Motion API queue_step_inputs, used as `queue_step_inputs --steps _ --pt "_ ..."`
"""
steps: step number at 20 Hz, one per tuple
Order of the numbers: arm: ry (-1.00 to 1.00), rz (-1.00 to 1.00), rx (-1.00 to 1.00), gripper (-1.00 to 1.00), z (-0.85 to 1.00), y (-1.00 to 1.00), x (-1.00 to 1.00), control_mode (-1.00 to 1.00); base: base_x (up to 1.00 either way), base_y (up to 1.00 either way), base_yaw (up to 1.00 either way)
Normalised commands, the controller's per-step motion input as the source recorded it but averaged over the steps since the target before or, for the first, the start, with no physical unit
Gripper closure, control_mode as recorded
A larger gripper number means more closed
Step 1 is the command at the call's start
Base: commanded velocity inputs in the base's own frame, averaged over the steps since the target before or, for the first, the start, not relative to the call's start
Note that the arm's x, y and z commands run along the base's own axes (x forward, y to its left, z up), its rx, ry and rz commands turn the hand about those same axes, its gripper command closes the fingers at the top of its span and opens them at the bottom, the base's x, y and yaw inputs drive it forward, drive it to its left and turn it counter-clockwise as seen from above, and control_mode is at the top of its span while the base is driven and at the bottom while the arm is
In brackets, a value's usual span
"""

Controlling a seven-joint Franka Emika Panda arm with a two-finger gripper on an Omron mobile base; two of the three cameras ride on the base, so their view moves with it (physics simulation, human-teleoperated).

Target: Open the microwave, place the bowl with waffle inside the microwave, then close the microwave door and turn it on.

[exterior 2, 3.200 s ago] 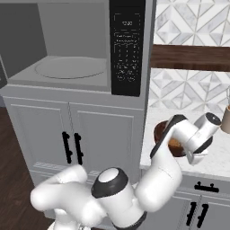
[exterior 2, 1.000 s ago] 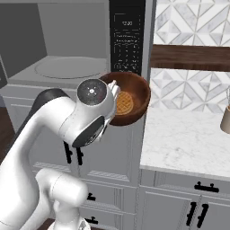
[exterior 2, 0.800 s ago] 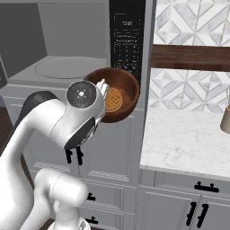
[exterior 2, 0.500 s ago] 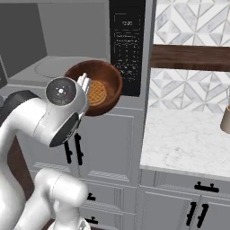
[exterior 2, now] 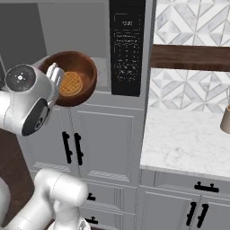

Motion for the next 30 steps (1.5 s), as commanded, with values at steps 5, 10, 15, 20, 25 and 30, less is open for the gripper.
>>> queue_step_inputs --steps 5,10,15,20,25,30 --pt "0.0 0.0 0.05 1.0 0.32 0.16 0.75 -1.0 0.0 0.0 0.0" --pt "0.0 0.0 0.0 1.0 0.31 0.24 0.83 -1.0 0.0 0.0 0.0" --pt "0.0 0.04 0.0 1.0 0.48 0.57 0.13 -1.0 0.0 0.0 0.0" --pt "0.0 0.14 0.0 1.0 0.03 0.2 0.51 -1.0 0.0 0.0 0.0" --pt "0.02 0.03 -0.01 1.0 -0.01 0.0 0.52 -1.0 0.0 0.0 0.0" --pt "0.0 0.0 -0.06 1.0 -0.11 0.0 0.21 -1.0 0.0 0.0 0.0"
